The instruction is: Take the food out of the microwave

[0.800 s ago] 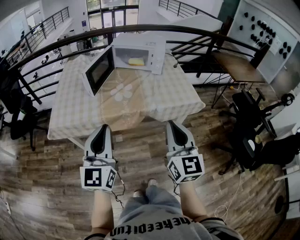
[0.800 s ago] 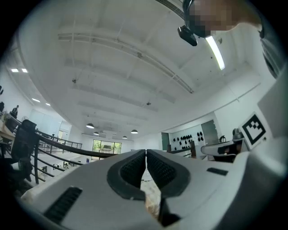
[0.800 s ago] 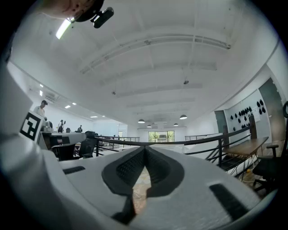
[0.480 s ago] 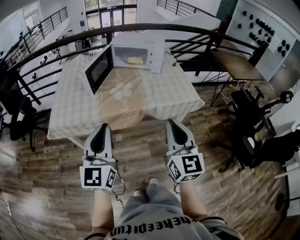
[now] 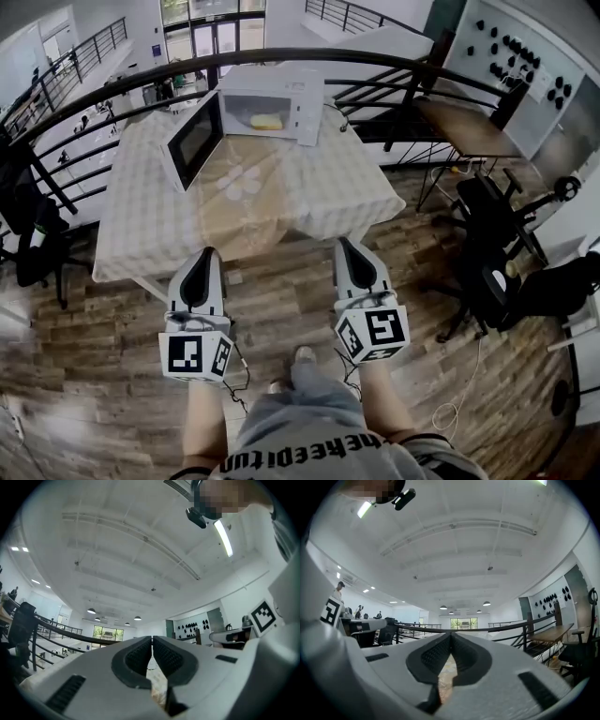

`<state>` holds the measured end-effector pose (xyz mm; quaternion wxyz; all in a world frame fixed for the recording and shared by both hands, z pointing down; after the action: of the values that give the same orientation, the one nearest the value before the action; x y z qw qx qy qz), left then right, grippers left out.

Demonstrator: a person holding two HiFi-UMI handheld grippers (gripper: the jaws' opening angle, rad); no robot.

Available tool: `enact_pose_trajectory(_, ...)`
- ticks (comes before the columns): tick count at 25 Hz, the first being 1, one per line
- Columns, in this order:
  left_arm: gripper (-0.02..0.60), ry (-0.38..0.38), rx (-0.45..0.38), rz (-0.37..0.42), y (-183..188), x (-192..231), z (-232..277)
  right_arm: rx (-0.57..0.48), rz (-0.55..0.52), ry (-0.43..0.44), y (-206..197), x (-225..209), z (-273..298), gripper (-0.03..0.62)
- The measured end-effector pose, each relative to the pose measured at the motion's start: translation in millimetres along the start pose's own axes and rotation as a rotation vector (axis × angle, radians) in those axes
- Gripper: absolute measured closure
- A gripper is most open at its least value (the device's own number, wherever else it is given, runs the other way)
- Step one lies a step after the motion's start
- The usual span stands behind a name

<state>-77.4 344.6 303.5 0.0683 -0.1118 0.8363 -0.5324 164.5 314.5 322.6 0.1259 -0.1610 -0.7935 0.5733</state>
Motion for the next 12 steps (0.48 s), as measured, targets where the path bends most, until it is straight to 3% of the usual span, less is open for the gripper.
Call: enact_pose_trajectory(12, 0.571, 0.031, -0.008, 0.035, -23.6, 32.0, 52.3, -0.035, 0.013, 0.029, -20.1, -19.5, 72.2, 0.589)
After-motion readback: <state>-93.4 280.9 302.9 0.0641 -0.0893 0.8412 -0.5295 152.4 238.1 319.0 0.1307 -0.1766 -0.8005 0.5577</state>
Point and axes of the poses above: the fingertips, and each gripper's own axes: z forward along the fingers, x to its left, y out of its top, the point moved 5 cm from there along -z, backward along the fingers, and after that the axes turned 12 degrees about -x, right-handed, at the moved point
